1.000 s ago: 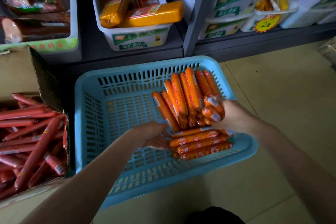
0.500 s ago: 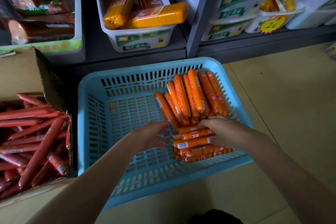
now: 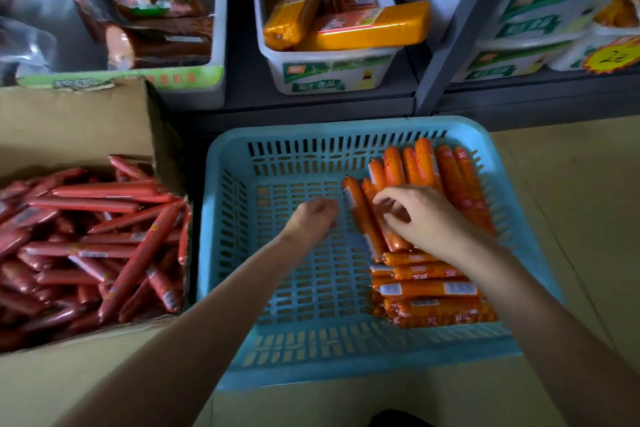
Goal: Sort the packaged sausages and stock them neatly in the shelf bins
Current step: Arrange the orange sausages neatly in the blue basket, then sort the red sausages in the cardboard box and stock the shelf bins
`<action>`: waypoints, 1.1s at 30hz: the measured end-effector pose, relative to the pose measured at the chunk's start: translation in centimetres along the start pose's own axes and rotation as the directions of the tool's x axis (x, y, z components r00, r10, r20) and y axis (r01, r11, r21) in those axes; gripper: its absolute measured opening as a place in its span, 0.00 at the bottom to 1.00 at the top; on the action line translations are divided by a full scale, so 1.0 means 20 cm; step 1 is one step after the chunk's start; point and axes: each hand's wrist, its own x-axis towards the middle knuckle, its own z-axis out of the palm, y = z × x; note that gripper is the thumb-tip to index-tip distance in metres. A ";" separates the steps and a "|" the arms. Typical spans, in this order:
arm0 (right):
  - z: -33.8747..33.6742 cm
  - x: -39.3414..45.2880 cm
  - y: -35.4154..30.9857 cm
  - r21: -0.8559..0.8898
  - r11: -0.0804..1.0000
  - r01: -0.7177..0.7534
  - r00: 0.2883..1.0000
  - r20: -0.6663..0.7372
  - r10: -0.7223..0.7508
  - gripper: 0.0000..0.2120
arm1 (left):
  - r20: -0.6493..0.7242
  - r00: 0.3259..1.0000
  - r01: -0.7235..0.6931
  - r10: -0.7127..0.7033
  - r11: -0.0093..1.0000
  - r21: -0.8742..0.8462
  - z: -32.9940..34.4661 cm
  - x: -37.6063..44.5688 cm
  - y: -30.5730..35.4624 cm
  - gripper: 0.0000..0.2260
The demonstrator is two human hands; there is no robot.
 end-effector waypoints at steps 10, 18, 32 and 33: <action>0.18 0.57 -0.87 0.177 0.908 0.379 0.923 -0.012 -0.384 0.12 | 0.216 0.817 -0.411 0.535 0.277 0.869 -1.10 -0.49 0.08 0.18; 0.33 0.51 -1.17 -0.117 0.953 0.280 0.874 -0.381 -0.303 0.03 | 0.186 0.909 -0.222 0.373 0.054 0.974 -1.62 -0.63 -0.36 0.22; 0.51 0.15 -1.36 -0.605 0.704 0.371 0.887 0.456 -0.076 0.20 | 0.393 0.915 -0.401 0.092 0.107 0.910 -1.31 -0.28 -0.37 0.35; 0.50 0.18 -1.35 -0.615 0.691 0.379 0.872 0.487 -0.044 0.19 | 0.375 0.923 -0.381 0.084 0.085 0.920 -1.31 -0.27 -0.38 0.36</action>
